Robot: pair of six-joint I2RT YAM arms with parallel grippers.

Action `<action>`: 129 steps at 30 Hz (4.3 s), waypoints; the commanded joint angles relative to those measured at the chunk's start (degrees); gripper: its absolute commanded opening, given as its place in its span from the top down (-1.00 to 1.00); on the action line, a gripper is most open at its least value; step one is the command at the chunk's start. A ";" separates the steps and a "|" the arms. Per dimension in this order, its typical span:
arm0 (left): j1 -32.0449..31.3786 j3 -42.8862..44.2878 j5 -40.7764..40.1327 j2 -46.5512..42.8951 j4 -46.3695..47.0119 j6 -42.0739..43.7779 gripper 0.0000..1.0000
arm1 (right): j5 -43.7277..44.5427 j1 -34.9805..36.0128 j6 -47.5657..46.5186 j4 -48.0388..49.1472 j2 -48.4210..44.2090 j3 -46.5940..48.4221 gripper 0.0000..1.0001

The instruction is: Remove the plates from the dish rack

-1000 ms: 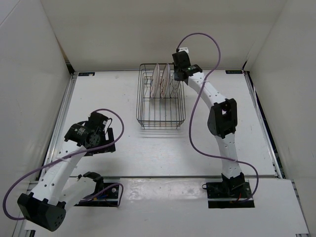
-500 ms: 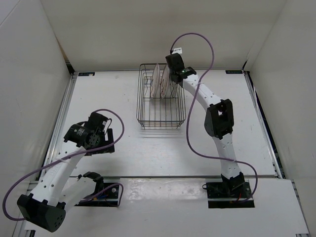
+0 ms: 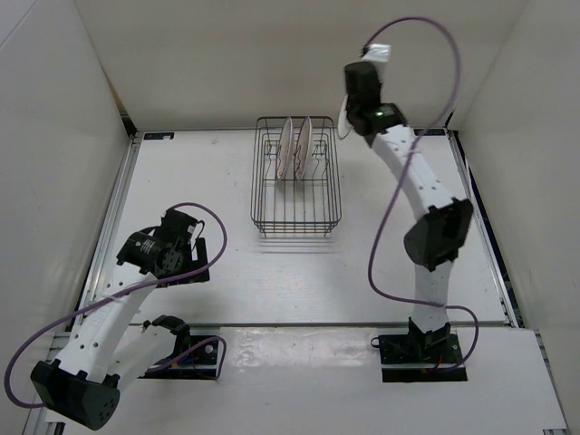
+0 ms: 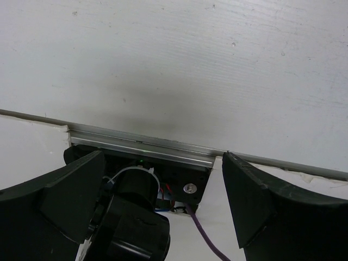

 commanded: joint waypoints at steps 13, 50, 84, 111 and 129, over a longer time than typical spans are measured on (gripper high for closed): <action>0.34 -1.69 2.51 0.39 2.31 0.77 -1.00 | -27.48 -31.17 32.29 6.70 -23.87 -48.55 1.00; 0.69 -2.83 2.68 3.12 1.87 2.00 -1.00 | -44.53 -29.08 30.89 10.04 -4.02 -18.63 0.00; 4.03 -2.92 4.35 2.85 2.13 2.26 -1.00 | -26.08 4.59 2.66 5.38 16.04 2.85 -0.08; 3.86 -0.98 4.53 -0.66 -3.41 3.41 -1.00 | -1.13 11.71 5.48 15.30 9.28 10.23 1.00; 3.86 -4.23 7.95 -3.91 -1.56 1.12 -1.00 | 8.54 -0.46 20.37 1.96 -31.10 -17.59 1.00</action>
